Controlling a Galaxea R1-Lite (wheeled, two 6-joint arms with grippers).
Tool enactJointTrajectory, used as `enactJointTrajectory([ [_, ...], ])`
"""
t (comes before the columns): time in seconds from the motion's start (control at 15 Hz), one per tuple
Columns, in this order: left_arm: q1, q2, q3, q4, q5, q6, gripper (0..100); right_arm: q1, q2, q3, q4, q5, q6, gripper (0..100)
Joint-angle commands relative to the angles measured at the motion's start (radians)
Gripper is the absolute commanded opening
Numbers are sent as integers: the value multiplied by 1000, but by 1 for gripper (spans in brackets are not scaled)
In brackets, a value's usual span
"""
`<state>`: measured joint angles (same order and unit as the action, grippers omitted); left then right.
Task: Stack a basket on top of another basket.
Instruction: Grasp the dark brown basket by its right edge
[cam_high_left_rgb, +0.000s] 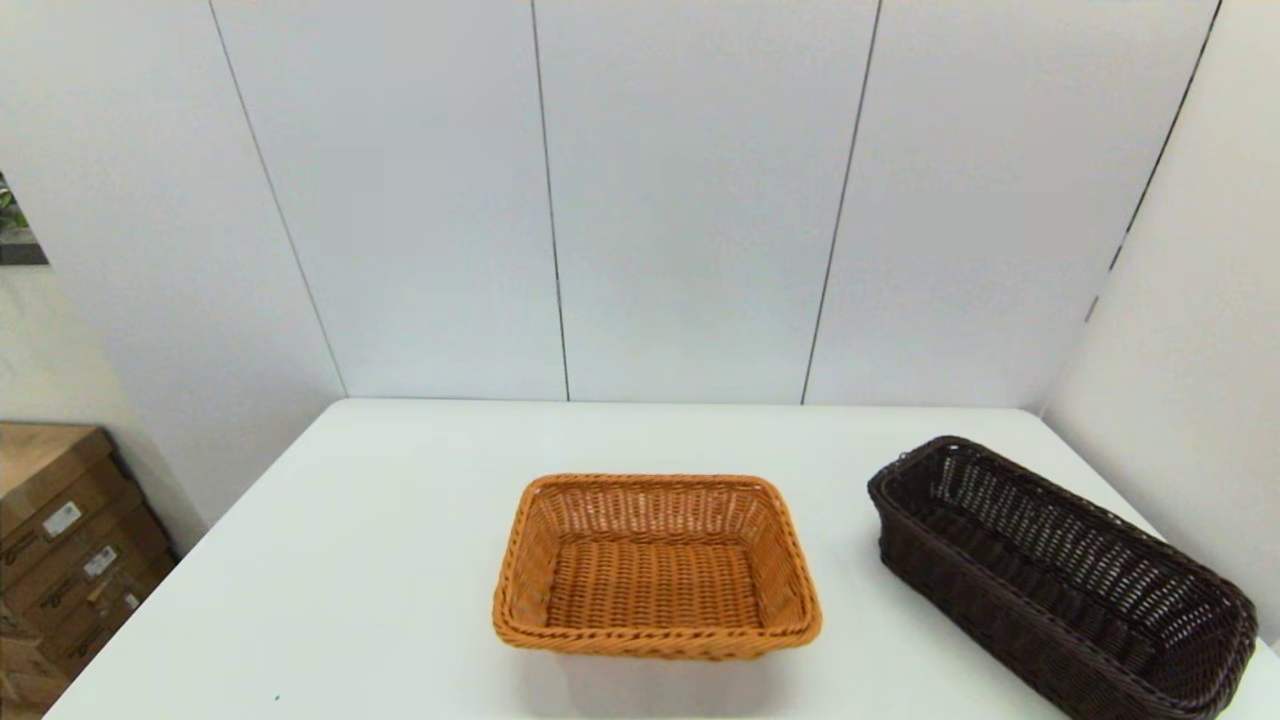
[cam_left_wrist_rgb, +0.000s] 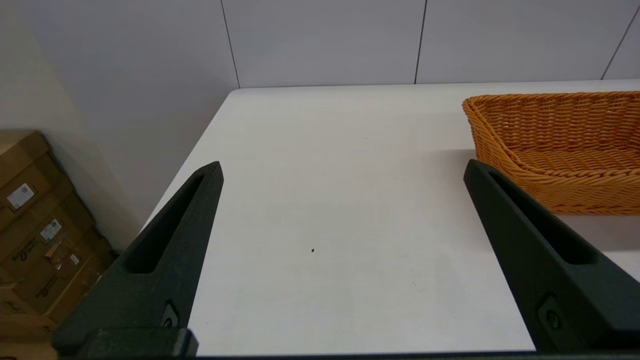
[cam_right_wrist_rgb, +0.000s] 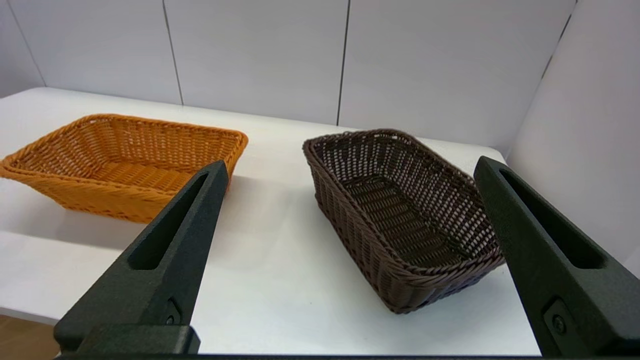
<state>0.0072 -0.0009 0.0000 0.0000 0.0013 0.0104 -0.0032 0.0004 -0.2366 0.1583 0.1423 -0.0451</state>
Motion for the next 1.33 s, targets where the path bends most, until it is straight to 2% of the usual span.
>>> enactJointTrajectory([
  [0.07,0,-1,2,0,0,0,100,0,1,-10,3,2,-1,100],
  [0.2,0,-1,2,0,0,0,100,0,49,-29,-3,-1,1,100],
  [0.67,0,-1,2,0,0,0,100,6,535,-225,1,-20,27,100],
  [0.87,0,-1,2,0,0,0,100,6,823,-299,3,-158,60,100],
  [0.93,0,-1,2,0,0,0,100,-6,905,-323,4,-191,111,100],
  [1.07,0,-1,2,0,0,0,100,-18,1024,-375,47,-210,231,100],
  [1.2,0,-1,2,0,0,0,100,-26,1110,-452,196,-265,369,100],
  [1.33,0,-1,2,0,0,0,100,-31,1182,-510,342,-274,518,100],
])
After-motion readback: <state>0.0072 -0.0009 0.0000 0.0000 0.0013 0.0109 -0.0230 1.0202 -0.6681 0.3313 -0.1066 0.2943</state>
